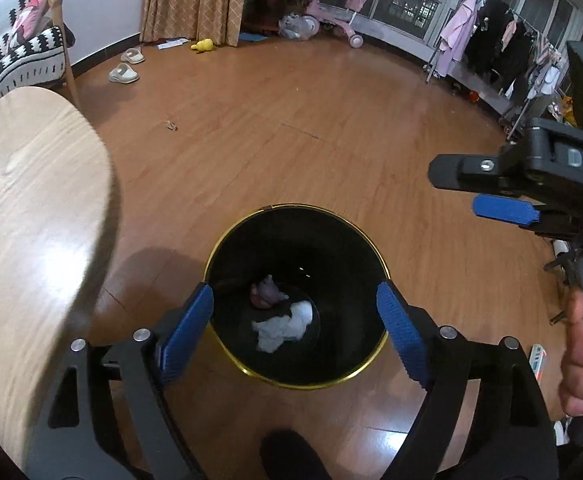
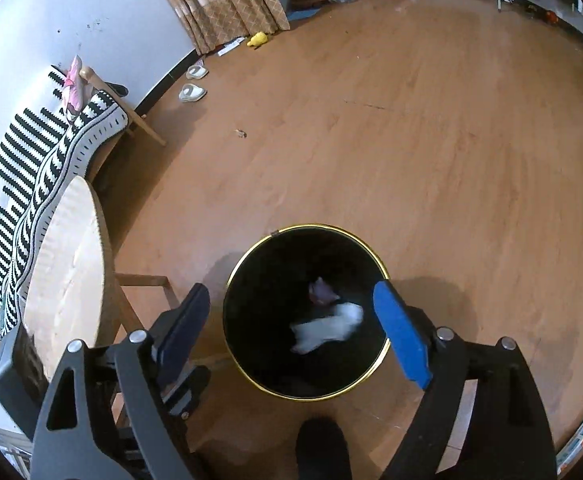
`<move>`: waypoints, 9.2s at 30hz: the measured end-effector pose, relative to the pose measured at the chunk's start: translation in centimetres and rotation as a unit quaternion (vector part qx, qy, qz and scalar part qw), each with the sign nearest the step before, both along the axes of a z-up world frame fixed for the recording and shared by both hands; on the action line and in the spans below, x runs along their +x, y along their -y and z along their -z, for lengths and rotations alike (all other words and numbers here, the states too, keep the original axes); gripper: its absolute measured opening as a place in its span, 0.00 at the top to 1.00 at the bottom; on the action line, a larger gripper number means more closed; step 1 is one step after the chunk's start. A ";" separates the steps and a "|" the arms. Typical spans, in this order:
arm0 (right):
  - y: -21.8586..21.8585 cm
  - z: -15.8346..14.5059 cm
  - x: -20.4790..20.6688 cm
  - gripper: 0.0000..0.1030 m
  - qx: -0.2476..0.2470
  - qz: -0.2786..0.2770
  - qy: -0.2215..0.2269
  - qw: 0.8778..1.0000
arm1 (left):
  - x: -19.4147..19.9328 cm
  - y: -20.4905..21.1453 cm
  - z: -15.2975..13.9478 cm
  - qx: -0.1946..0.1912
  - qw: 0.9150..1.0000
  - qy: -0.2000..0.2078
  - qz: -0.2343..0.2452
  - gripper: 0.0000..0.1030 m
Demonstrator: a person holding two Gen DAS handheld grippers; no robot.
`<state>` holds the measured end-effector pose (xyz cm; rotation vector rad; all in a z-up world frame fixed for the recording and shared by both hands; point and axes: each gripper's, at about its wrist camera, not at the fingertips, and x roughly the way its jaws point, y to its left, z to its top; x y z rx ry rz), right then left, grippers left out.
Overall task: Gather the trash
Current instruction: 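Carry tissue and purple toy to the black bin and open both tools, then swing both tools back over the trash pile on the table, then grasp the blue-printed white bag with the right tool while the left grasps the red cigarette pack, then carry bag and cigarette pack to the black bin and open both tools, then grasp the white paper wrapper with the left tool while the right grasps the red ribbon, then carry wrapper and red ribbon to the black bin and open both tools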
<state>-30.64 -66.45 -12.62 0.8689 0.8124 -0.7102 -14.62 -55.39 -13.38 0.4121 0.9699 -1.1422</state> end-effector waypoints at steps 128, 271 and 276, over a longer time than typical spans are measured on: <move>-14.7 -8.2 14.3 0.47 -0.058 -0.219 0.046 0.973 | 12.5 -26.0 -14.0 -0.052 0.988 0.087 -0.115 0.41; -4.4 -1.7 3.4 0.90 -0.038 -0.096 -0.031 0.994 | 3.1 -9.2 -7.7 -0.047 0.996 0.073 -0.029 0.53; -2.5 -0.1 1.9 0.90 -0.017 -0.077 -0.033 0.996 | 1.7 -5.9 -5.9 -0.040 0.997 0.073 -0.002 0.53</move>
